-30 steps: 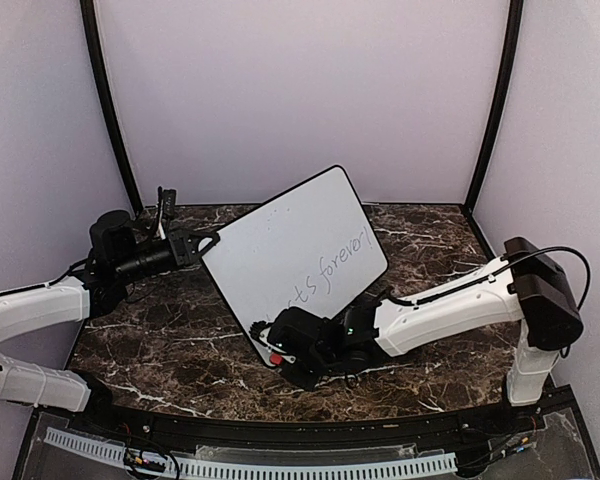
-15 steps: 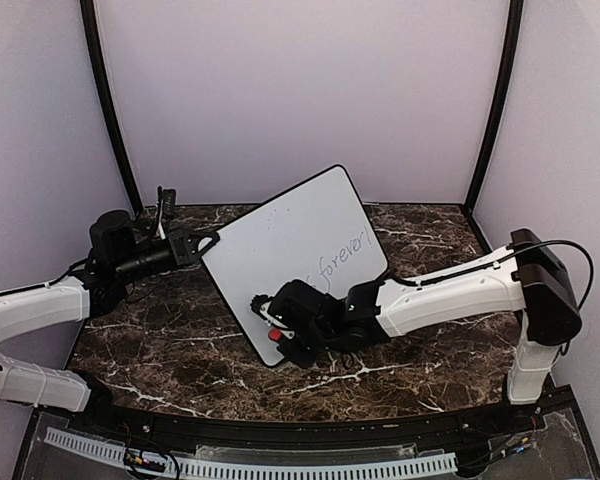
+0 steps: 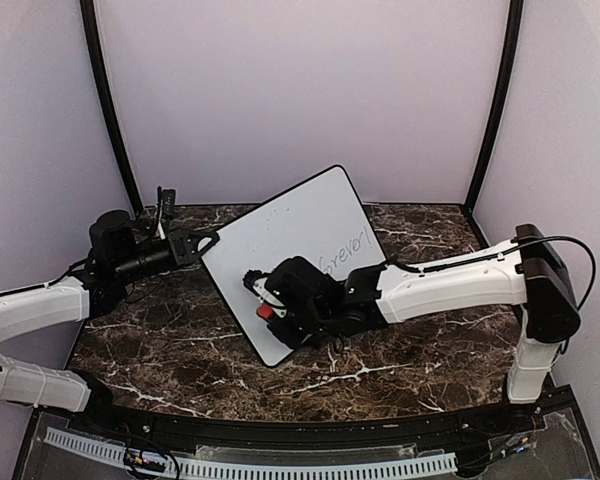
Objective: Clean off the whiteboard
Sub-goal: Erase the whiteboard at the center of the board.
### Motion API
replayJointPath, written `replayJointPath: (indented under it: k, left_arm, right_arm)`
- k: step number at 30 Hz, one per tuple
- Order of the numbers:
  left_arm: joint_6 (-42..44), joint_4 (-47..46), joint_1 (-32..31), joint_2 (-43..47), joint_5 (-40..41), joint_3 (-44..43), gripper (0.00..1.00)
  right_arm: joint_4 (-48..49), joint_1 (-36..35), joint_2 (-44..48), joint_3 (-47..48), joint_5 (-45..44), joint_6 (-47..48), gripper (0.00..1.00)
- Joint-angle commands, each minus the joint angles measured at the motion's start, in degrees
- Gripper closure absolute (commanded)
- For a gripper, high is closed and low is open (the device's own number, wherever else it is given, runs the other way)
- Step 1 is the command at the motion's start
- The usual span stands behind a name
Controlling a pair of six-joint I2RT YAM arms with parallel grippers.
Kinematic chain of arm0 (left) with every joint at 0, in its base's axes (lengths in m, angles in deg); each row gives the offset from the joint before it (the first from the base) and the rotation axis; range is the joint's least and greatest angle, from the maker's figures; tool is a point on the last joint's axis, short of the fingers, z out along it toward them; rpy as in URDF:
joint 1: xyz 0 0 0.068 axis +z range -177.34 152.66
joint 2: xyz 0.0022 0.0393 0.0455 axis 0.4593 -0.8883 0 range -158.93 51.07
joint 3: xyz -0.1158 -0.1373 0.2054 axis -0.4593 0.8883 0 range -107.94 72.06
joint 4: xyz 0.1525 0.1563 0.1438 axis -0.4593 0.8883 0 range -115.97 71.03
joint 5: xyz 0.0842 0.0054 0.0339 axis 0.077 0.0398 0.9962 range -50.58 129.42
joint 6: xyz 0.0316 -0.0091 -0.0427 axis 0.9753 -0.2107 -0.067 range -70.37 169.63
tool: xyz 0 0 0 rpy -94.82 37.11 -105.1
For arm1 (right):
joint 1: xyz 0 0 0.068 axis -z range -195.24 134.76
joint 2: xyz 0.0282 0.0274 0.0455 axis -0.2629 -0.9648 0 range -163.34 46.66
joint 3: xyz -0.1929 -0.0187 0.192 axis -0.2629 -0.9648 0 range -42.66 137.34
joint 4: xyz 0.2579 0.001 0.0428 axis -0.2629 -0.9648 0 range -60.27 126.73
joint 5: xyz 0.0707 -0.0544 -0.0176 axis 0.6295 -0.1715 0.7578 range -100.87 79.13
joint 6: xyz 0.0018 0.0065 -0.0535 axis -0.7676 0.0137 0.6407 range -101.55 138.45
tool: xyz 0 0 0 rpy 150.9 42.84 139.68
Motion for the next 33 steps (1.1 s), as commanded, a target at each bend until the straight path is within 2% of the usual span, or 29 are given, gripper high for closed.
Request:
replayJointPath:
  k: [1,10,23,33]
  left_arm:
    - [-2.0,-6.3,-0.6,3.3,-2.1,-1.3,1.0]
    - [-2.1,-6.5,-0.6,2.8,-2.3,-1.3,1.0]
    - [-2.0,-6.2,-0.6,2.9,-2.0,-1.3,1.0]
    - [-2.2,-6.4,-0.6,3.0,-2.3,-1.3,1.0]
  right_arm:
    - [0.4,-0.2,1.5,-6.0,0.2,-2.7,0.83]
    - [0.5,-0.4,4.7,-12.0,0.5,-5.3,0.83]
    - [0.6,-4.0,-0.2,-4.4,-0.7,-2.0,0.83]
    - [1.0,-2.6,1.9,-11.7,-1.2,-4.0,0.83]
